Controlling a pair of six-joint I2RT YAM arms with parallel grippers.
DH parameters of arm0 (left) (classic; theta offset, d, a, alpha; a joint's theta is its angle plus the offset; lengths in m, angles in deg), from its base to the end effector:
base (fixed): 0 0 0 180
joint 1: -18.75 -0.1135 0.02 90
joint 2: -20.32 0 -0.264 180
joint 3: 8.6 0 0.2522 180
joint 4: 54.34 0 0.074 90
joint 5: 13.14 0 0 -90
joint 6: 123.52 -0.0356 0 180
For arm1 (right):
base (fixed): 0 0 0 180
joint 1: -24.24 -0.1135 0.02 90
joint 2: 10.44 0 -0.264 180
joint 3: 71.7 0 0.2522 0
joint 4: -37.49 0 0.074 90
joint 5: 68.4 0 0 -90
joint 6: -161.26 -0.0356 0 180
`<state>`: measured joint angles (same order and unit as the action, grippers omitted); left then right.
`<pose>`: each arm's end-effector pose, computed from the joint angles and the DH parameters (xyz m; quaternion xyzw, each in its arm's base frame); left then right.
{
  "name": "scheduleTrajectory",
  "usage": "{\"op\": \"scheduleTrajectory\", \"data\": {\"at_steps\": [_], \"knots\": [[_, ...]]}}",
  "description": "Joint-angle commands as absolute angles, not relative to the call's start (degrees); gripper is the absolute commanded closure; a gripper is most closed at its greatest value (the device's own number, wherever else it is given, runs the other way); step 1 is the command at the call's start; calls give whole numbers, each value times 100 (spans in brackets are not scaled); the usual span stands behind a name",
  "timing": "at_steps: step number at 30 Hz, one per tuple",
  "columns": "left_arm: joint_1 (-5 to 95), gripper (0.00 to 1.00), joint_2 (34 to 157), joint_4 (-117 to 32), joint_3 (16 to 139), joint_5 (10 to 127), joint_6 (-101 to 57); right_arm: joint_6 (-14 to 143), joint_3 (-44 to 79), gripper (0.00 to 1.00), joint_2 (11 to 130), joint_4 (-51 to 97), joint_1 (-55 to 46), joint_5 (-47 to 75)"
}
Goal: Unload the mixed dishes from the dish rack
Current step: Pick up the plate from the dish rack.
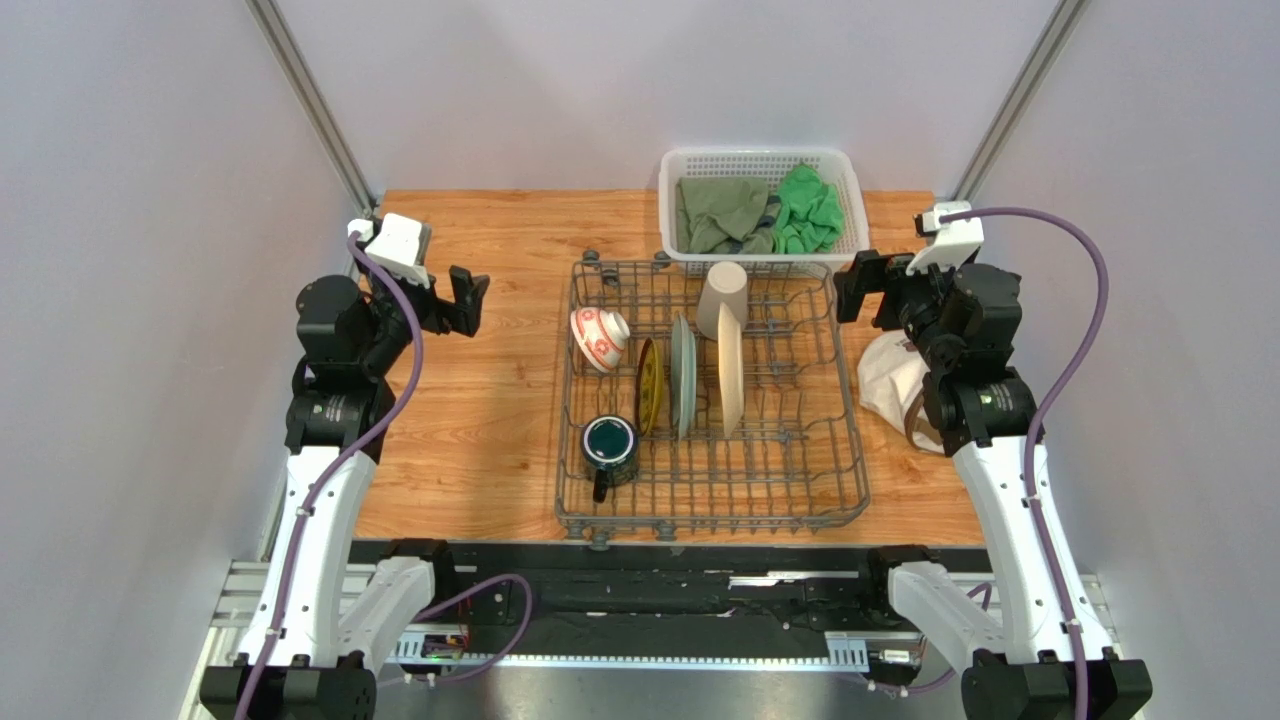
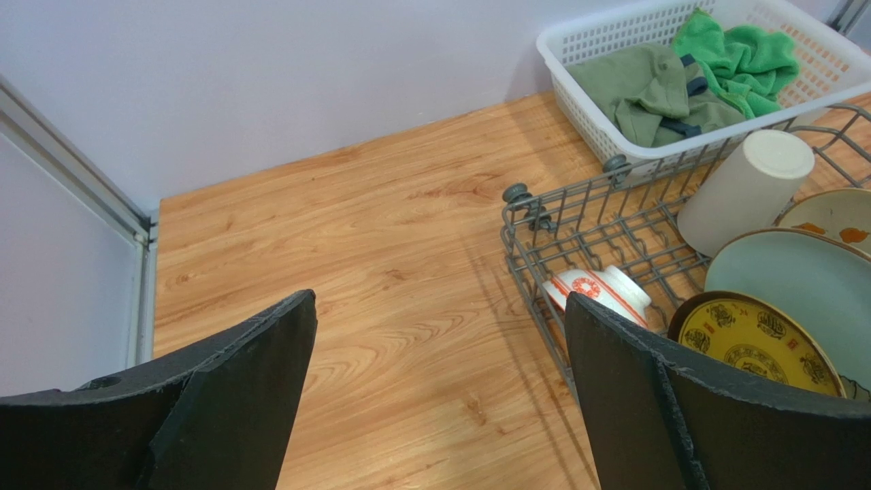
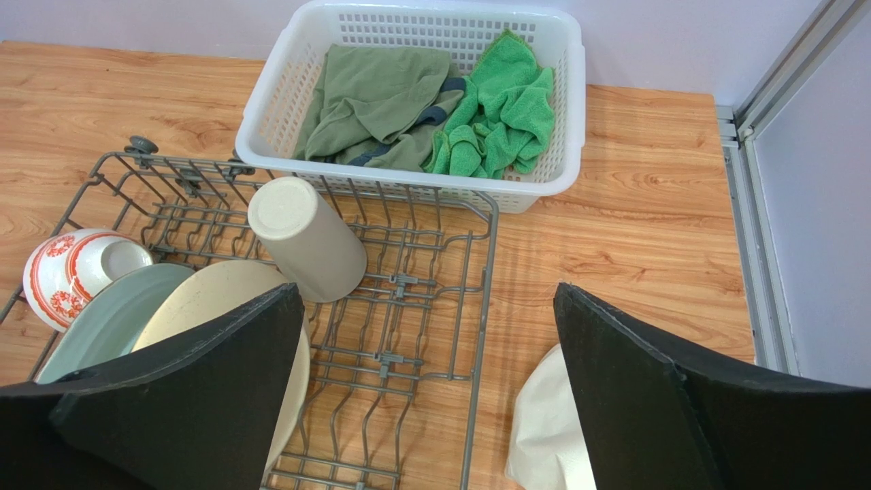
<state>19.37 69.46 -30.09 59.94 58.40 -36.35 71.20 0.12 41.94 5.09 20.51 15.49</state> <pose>0.1924 -0.0134 0.3878 0.1303 0.7233 -0.1052 0.6699 0.2026 0.0170 0.3820 -0.0582 0.7798 0.0622 0.6202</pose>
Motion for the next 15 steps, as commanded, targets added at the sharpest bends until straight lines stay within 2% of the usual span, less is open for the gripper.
{"op": "scheduleTrajectory", "data": {"at_steps": [1, 15], "knots": [[1910, 1, 6875, -3152, 5965, 5849, -3677, 7108, 33, 1, 4098, 624, 2029, 1456], [1910, 1, 6875, -3170, 5930, 5980, -3739, 7100, 286, 1, 4203, 352, 2029, 1210]]}}
